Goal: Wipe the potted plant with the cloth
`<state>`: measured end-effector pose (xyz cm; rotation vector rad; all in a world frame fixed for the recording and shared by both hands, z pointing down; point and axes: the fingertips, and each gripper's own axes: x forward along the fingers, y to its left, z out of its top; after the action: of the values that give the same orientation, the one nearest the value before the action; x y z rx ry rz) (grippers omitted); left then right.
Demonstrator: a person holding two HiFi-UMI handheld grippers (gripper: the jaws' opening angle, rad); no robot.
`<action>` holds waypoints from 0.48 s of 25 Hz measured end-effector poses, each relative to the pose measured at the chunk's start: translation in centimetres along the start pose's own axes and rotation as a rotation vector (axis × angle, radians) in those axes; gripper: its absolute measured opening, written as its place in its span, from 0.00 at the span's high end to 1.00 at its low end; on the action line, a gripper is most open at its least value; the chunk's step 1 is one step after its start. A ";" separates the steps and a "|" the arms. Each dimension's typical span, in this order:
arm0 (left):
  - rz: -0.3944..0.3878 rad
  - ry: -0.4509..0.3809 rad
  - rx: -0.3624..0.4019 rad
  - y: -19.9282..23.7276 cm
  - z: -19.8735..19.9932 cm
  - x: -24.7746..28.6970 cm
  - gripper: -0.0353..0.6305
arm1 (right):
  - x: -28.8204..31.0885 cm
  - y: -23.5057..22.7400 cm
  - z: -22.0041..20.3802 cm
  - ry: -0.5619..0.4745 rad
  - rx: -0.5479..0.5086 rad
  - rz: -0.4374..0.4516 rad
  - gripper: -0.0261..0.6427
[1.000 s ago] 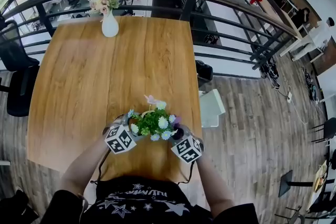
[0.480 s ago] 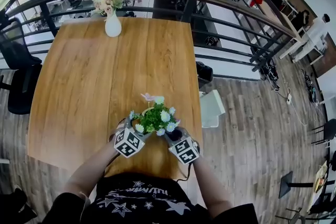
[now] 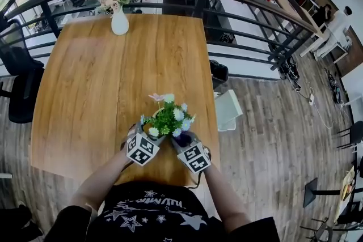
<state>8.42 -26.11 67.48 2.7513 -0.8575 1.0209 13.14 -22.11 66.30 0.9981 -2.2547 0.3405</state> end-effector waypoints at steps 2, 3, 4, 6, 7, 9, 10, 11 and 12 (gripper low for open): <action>0.005 0.000 -0.004 -0.1 -0.1 0.0 0.39 | 0.1 0.2 0.1 0.000 -0.001 0.002 0.83; 0.006 0.001 -0.009 -0.1 -0.2 -0.1 0.39 | 0.1 0.3 0.1 -0.001 0.001 0.004 0.83; 0.006 0.003 -0.016 -0.2 -0.3 -0.2 0.39 | 0.1 0.5 0.1 -0.001 0.002 0.007 0.83; 0.004 0.006 -0.032 -0.5 -0.4 -0.5 0.39 | 0.0 1.0 0.2 -0.002 0.003 0.015 0.83; 0.003 0.006 -0.038 -0.7 -0.4 -0.6 0.39 | -0.1 1.2 0.2 -0.002 0.003 0.019 0.83; -0.001 0.003 -0.044 -1.0 -0.4 -0.9 0.39 | -0.3 1.6 0.2 -0.002 0.003 0.027 0.83; -0.003 0.002 -0.045 -1.1 -0.4 -1.0 0.39 | -0.3 1.9 0.2 -0.003 0.003 0.033 0.83; -0.004 0.001 -0.046 -1.2 -0.4 -1.1 0.39 | -0.3 2.1 0.2 -0.005 0.003 0.038 0.83; -0.004 0.002 -0.047 -1.3 -0.5 -1.1 0.39 | -0.3 2.4 0.2 -0.005 0.001 0.043 0.83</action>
<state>8.15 -24.40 67.27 2.7114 -0.8642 0.9894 11.43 -20.46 66.01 0.9532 -2.2838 0.3582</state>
